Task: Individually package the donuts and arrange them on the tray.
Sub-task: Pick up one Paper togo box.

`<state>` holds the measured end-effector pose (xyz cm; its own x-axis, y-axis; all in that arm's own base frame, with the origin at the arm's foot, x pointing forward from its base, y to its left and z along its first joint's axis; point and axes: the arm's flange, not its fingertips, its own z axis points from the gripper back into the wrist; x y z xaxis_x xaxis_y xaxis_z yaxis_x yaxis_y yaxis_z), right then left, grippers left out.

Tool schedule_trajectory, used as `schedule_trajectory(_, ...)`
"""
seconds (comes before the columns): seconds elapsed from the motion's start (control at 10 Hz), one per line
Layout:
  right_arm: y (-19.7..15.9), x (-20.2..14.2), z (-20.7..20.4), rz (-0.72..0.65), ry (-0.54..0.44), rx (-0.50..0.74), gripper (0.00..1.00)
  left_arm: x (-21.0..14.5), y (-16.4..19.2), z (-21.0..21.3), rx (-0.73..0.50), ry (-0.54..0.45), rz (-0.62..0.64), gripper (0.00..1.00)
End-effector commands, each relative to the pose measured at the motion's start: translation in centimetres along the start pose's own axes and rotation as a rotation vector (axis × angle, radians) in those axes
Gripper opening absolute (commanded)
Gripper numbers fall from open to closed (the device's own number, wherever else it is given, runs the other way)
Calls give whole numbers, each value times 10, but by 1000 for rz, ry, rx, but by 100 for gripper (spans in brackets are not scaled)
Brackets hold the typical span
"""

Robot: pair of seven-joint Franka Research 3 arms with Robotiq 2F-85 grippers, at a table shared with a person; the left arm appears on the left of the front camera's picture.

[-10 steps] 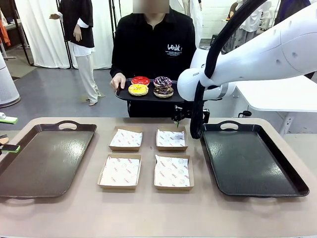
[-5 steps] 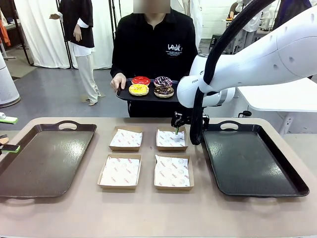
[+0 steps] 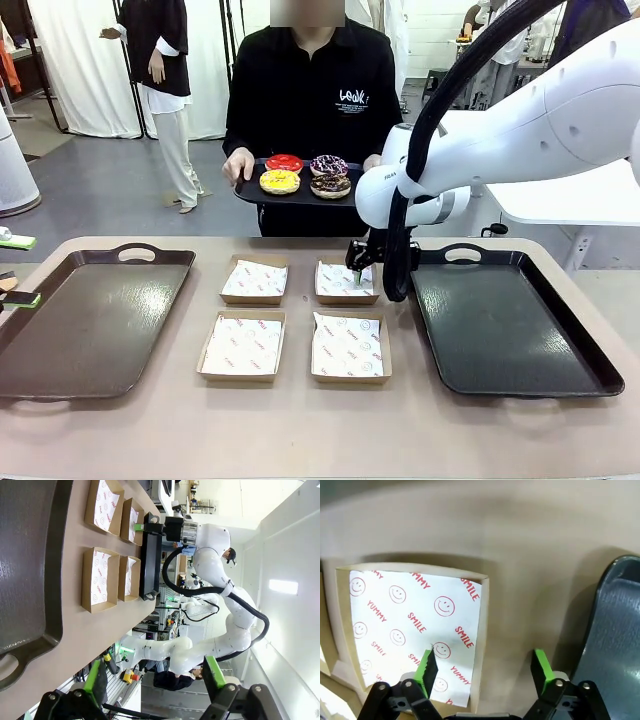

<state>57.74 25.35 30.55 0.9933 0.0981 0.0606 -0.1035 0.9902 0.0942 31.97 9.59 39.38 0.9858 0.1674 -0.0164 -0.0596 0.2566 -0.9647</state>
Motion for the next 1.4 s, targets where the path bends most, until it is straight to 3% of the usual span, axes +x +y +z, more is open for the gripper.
schedule_trajectory(0.0, 2, 4, 0, 78, -8, 10, 39, -1, -1, 1, -12, 0, -5, 100)
schedule_trajectory(0.1, 3, 3, 2, 83, -11, 10, 0, -1, -1, 1, -12, 0, -5, 100)
schedule_trajectory(0.3, 4, 4, 1, 86, -11, 6, 0, -1, -1, 1, -12, 0, -5, 100)
schedule_trajectory(0.4, 4, 3, 1, 83, -10, 3, 15, -1, -1, 1, -12, 0, -5, 100)
schedule_trajectory(0.5, 4, 4, 1, 82, -12, 0, 5, -1, -1, 1, -12, 0, -5, 100)
schedule_trajectory(0.6, 4, 4, 1, 78, -14, -1, 0, -1, -1, 1, -12, 0, -5, 100)
schedule_trajectory(1.1, 3, 6, 11, -4, -47, -25, 0, -1, -1, 1, -12, 0, -5, 100)
schedule_trajectory(1.3, 7, -4, 48, -84, -24, -17, 0, -1, -1, 1, -12, 0, -5, 100)
